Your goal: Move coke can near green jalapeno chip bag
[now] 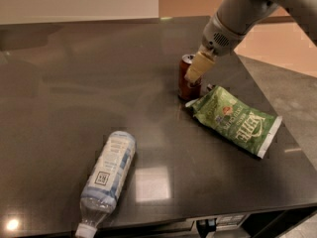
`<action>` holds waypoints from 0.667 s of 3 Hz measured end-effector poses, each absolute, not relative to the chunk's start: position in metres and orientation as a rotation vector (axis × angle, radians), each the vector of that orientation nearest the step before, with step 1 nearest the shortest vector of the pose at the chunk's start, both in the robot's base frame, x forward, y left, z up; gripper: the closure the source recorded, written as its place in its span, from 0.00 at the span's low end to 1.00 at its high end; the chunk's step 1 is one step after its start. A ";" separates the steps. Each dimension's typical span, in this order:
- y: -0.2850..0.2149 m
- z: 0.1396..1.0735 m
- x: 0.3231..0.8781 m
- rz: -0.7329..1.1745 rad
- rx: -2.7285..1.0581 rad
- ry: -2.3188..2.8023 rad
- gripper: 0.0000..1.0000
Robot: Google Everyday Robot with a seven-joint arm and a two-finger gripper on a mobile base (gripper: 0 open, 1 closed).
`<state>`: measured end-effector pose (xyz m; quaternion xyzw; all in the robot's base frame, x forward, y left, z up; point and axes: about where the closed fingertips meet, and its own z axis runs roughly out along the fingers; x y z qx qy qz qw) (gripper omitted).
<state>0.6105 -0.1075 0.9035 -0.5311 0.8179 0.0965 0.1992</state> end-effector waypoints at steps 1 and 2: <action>-0.106 0.902 0.611 0.272 -1.487 2.287 0.13; -0.105 0.901 0.611 0.274 -1.490 2.287 0.00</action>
Offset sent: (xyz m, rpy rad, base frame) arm 0.0004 0.0011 -0.0014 0.0002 0.0014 0.0014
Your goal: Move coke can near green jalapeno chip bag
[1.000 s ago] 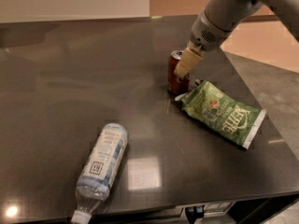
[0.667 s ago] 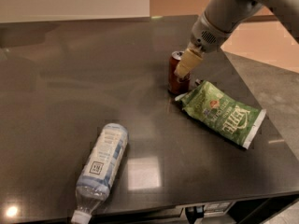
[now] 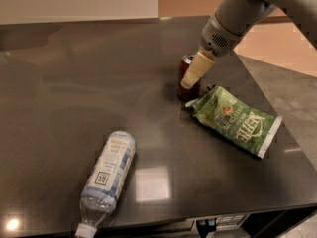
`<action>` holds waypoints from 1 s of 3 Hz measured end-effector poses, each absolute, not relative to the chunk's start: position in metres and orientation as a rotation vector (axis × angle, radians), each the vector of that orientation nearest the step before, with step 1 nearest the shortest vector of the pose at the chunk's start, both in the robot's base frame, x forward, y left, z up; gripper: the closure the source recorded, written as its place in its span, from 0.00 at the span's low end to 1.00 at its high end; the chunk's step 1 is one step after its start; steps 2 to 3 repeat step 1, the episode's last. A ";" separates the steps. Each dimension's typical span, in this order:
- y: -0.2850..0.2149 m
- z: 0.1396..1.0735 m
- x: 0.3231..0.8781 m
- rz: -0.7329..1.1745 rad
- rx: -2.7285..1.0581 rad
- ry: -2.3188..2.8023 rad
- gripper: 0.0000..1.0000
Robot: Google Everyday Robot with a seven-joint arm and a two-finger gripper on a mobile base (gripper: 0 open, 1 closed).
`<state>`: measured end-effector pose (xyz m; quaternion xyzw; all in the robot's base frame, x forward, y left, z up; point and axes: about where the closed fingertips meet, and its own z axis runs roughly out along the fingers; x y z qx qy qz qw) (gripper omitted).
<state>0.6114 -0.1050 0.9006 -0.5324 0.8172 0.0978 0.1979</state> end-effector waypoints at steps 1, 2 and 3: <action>-0.105 0.901 0.611 0.274 -1.490 2.287 0.00; -0.105 0.901 0.611 0.274 -1.490 2.287 0.00; -0.105 0.901 0.611 0.274 -1.490 2.287 0.00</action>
Offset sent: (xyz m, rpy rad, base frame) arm 0.0000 0.0000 0.0000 0.0000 0.0000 0.0000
